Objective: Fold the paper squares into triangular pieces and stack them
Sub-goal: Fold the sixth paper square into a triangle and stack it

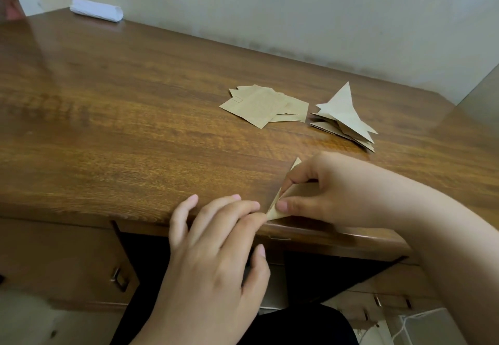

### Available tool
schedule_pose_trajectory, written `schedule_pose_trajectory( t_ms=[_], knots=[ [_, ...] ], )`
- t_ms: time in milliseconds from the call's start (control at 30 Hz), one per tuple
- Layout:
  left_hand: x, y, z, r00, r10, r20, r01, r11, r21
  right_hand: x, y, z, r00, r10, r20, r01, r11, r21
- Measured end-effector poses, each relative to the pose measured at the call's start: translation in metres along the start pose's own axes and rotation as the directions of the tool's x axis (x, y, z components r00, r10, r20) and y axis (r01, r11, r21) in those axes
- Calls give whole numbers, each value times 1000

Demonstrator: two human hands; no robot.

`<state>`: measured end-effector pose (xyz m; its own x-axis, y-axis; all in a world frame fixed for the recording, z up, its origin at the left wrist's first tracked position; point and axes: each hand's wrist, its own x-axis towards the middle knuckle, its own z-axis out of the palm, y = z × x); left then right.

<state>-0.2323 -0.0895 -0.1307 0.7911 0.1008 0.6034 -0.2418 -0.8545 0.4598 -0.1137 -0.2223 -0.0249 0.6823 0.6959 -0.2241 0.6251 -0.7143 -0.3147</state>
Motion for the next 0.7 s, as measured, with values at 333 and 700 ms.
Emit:
schedule_pose_trajectory(
  t_ms=[333,700],
  knots=[
    [-4,-6,6,996,87,-16,-85,992,88,8,-6,-1,997,82,1,-82,993,-89],
    [14,-7,-5,980,172,103,-176,984,28,-4,13,13,951,212,-223,-212,977,23]
  ],
)
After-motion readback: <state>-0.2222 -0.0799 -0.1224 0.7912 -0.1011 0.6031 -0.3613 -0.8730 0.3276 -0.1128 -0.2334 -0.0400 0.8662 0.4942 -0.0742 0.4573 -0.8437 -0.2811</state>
